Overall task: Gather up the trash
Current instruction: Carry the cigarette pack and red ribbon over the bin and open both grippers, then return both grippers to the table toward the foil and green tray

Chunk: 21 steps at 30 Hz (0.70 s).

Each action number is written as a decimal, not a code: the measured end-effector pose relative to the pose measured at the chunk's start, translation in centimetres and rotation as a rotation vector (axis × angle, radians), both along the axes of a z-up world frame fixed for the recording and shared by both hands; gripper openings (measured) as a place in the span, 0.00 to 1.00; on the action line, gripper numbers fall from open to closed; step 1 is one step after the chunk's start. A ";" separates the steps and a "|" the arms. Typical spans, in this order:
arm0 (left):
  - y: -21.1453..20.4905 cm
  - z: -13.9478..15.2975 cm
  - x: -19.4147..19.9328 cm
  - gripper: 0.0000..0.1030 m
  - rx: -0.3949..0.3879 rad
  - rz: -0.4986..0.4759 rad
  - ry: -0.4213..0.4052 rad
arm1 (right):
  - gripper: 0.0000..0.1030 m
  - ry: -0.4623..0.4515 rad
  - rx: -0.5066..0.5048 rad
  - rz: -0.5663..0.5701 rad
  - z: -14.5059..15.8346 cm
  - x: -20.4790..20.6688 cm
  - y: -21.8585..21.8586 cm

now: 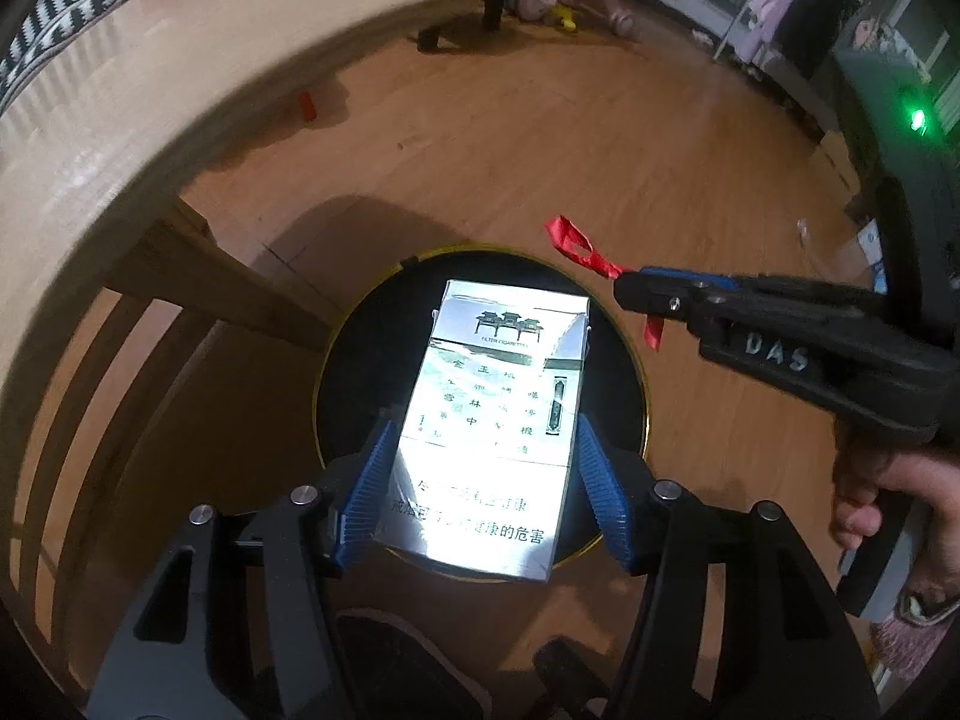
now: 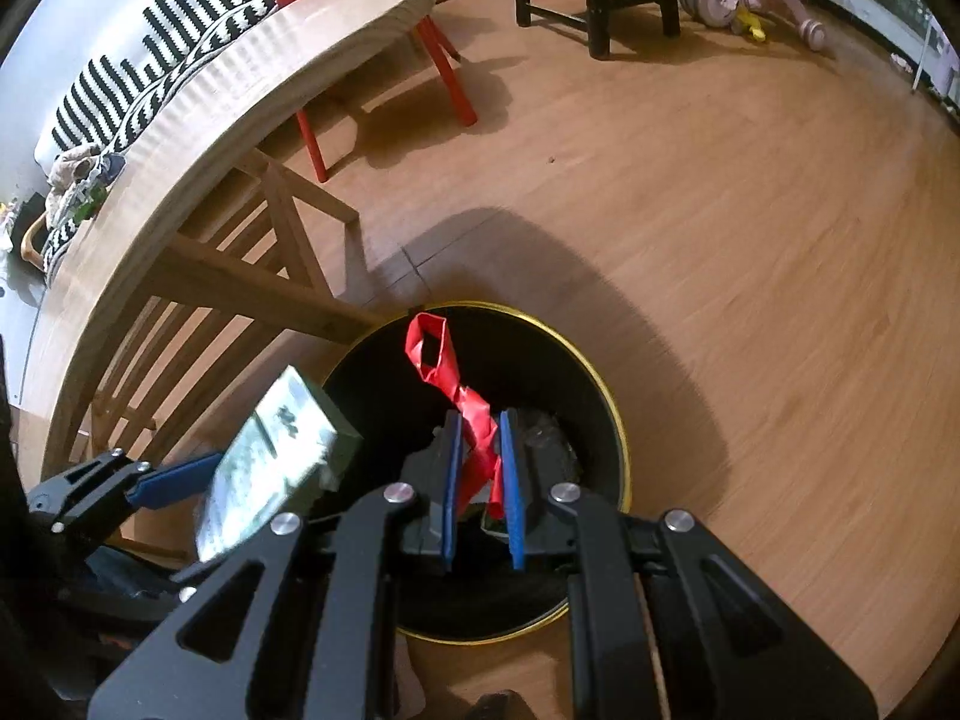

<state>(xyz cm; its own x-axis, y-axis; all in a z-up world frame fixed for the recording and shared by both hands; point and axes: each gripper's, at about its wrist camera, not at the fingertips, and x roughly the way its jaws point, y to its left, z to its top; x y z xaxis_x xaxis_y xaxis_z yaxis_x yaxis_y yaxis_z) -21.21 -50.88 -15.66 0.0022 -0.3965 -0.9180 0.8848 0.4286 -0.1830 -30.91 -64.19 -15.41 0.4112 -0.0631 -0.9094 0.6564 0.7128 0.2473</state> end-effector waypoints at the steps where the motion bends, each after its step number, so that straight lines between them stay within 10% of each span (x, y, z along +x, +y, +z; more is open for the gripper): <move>1: -0.2 -0.4 0.0 0.69 0.017 0.002 0.007 | 0.14 -0.003 0.011 -0.005 -0.1 -0.1 -0.2; 2: -0.2 -0.7 0.2 0.76 0.029 0.010 0.018 | 0.29 -0.003 0.028 -0.024 -0.1 -0.2 -0.5; 3: -0.1 -0.9 0.4 0.87 0.028 0.027 0.027 | 0.73 0.011 0.034 -0.052 -0.2 -0.4 -0.8; 4: 0.1 -0.9 0.6 0.91 0.015 0.054 0.027 | 0.92 0.018 0.042 -0.086 -0.1 -0.6 -1.2; 13: 2.5 4.2 0.9 0.94 -0.060 0.084 -0.016 | 0.94 -0.091 -0.146 -0.191 3.9 -3.1 -3.1; 21: 9.7 11.4 8.6 0.94 -0.153 0.265 -0.147 | 0.94 -0.223 -0.196 -0.036 9.1 5.1 0.4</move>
<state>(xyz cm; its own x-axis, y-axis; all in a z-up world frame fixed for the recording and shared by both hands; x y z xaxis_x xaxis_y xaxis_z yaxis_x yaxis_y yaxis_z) -12.59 -41.21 -4.28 0.2516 -0.4972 -0.8303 0.7681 0.6245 -0.1413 -25.80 -63.77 -6.33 0.5939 -0.2466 -0.7658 0.6270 0.7383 0.2485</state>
